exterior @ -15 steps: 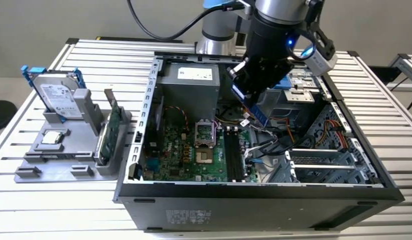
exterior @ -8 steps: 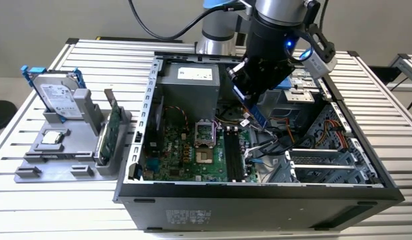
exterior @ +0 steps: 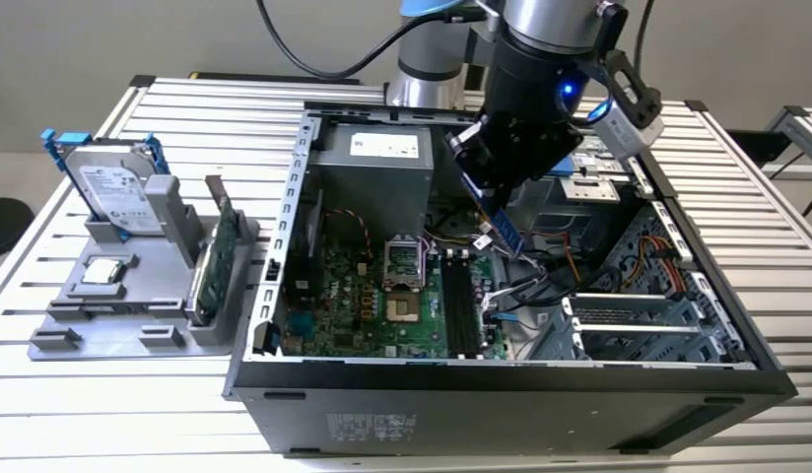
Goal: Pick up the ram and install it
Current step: 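Insert the ram into the slot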
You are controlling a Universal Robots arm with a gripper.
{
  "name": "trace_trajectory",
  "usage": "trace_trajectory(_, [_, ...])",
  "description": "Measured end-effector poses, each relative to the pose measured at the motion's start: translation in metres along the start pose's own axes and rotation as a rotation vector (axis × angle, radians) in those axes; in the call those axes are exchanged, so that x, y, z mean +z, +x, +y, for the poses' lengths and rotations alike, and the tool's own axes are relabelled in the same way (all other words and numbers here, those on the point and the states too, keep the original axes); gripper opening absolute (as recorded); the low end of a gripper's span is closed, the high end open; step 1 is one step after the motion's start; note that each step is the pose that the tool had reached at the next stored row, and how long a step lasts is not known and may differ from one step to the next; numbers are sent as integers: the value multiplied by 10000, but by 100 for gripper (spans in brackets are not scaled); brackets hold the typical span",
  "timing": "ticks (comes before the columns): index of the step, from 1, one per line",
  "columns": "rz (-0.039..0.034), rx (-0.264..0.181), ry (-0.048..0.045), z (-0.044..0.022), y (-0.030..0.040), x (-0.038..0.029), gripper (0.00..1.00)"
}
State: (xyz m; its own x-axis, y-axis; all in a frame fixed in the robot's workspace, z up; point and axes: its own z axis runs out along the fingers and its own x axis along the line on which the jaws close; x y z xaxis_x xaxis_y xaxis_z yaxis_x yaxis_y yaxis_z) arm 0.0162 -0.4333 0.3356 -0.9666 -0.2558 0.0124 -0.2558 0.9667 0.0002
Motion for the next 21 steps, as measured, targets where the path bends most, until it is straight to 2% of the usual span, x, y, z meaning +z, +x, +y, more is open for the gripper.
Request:
trace_trajectory(15, [-1, 740, -10, -3, -3, 30, 0])
trace_trajectory(21, [-4, 817, -17, -3, -3, 47, 0])
